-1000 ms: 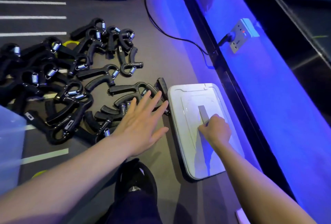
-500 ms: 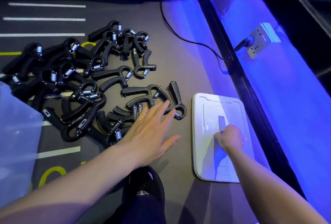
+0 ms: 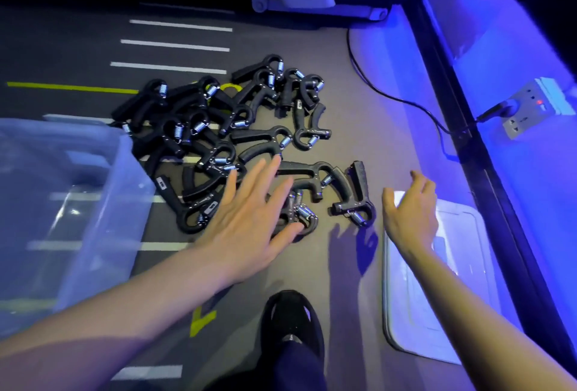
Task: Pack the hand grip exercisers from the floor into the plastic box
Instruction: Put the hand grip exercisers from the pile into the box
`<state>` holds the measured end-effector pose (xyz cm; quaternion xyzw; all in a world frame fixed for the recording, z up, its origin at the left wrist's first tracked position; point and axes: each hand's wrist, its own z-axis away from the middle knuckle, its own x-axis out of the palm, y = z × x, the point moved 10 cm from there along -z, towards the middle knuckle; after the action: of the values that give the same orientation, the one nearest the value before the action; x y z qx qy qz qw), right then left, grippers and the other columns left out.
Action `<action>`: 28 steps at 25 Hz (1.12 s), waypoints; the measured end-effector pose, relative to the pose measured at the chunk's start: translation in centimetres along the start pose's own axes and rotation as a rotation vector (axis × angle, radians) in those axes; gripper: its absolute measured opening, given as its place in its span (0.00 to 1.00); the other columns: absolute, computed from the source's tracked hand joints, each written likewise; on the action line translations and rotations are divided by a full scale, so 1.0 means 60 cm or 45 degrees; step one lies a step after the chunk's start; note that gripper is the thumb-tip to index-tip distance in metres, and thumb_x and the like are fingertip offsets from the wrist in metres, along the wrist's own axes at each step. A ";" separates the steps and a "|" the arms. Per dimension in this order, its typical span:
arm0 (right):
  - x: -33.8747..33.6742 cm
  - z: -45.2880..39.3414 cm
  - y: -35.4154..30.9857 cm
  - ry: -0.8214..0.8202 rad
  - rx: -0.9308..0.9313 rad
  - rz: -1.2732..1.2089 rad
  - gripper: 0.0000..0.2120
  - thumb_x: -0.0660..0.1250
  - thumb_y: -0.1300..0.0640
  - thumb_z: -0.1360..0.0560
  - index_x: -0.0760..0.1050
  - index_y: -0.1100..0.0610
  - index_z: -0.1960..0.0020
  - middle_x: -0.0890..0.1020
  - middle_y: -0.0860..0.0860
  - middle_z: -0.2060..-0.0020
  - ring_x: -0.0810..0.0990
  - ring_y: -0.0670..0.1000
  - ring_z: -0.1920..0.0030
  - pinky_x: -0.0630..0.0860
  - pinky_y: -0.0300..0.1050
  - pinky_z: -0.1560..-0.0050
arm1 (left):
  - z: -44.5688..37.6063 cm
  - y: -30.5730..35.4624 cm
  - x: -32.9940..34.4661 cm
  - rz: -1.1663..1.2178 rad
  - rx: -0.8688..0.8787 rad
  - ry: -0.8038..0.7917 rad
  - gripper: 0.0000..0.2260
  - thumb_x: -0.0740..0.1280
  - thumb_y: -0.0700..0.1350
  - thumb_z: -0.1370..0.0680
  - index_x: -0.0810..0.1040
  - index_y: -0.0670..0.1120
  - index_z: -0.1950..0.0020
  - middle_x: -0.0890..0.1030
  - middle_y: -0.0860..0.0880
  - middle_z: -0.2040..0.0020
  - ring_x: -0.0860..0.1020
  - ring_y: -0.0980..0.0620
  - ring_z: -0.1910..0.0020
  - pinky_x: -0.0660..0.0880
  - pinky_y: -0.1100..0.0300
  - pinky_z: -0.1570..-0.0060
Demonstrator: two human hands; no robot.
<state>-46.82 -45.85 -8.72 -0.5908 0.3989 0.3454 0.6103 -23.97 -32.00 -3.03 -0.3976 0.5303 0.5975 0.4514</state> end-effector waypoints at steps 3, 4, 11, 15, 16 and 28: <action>-0.010 0.025 -0.168 0.037 -0.297 -0.214 0.24 0.58 0.49 0.22 0.62 0.58 0.29 0.68 0.55 0.33 0.70 0.56 0.36 0.69 0.47 0.45 | 0.020 -0.071 -0.065 -0.006 -0.129 0.165 0.38 0.40 0.66 0.29 0.54 0.48 0.25 0.45 0.47 0.23 0.43 0.49 0.24 0.39 0.47 0.29; -0.009 0.041 -0.225 0.031 -0.409 -0.271 0.25 0.58 0.48 0.23 0.62 0.58 0.29 0.68 0.54 0.33 0.70 0.55 0.36 0.68 0.46 0.44 | 0.030 -0.098 -0.088 0.002 -0.186 0.219 0.38 0.42 0.67 0.29 0.56 0.47 0.25 0.47 0.47 0.23 0.45 0.48 0.24 0.40 0.46 0.29; -0.011 0.203 -0.533 -0.104 -1.009 -0.404 0.28 0.54 0.44 0.23 0.61 0.57 0.28 0.68 0.52 0.33 0.66 0.50 0.34 0.64 0.38 0.44 | 0.153 -0.259 -0.211 0.005 -0.410 0.459 0.39 0.45 0.66 0.29 0.58 0.44 0.26 0.53 0.44 0.24 0.52 0.45 0.25 0.48 0.42 0.29; 0.007 0.285 -0.631 -0.193 -1.236 -0.338 0.28 0.54 0.43 0.22 0.59 0.57 0.27 0.66 0.52 0.32 0.66 0.52 0.33 0.68 0.43 0.42 | 0.244 -0.334 -0.222 -0.007 -0.544 0.498 0.38 0.44 0.66 0.29 0.58 0.45 0.26 0.53 0.45 0.23 0.53 0.45 0.26 0.47 0.41 0.29; 0.015 0.300 -0.645 -0.221 -1.274 -0.308 0.28 0.53 0.43 0.21 0.58 0.57 0.26 0.65 0.52 0.32 0.67 0.52 0.33 0.68 0.43 0.43 | 0.261 -0.350 -0.216 0.004 -0.582 0.500 0.38 0.44 0.66 0.29 0.58 0.45 0.26 0.54 0.45 0.24 0.54 0.45 0.26 0.47 0.42 0.29; 0.267 0.242 -0.457 -0.693 -0.972 0.390 0.25 0.56 0.44 0.21 0.62 0.58 0.30 0.69 0.57 0.35 0.67 0.59 0.34 0.68 0.53 0.38 | 0.294 -0.381 -0.001 0.200 -0.602 0.067 0.39 0.42 0.69 0.29 0.52 0.46 0.25 0.67 0.47 0.29 0.67 0.45 0.32 0.61 0.55 0.35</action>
<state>-14.12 -33.89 -11.08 -0.5950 0.1523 0.6945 0.3746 -1.90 -13.78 -7.12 -0.4651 0.4165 0.7277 0.2839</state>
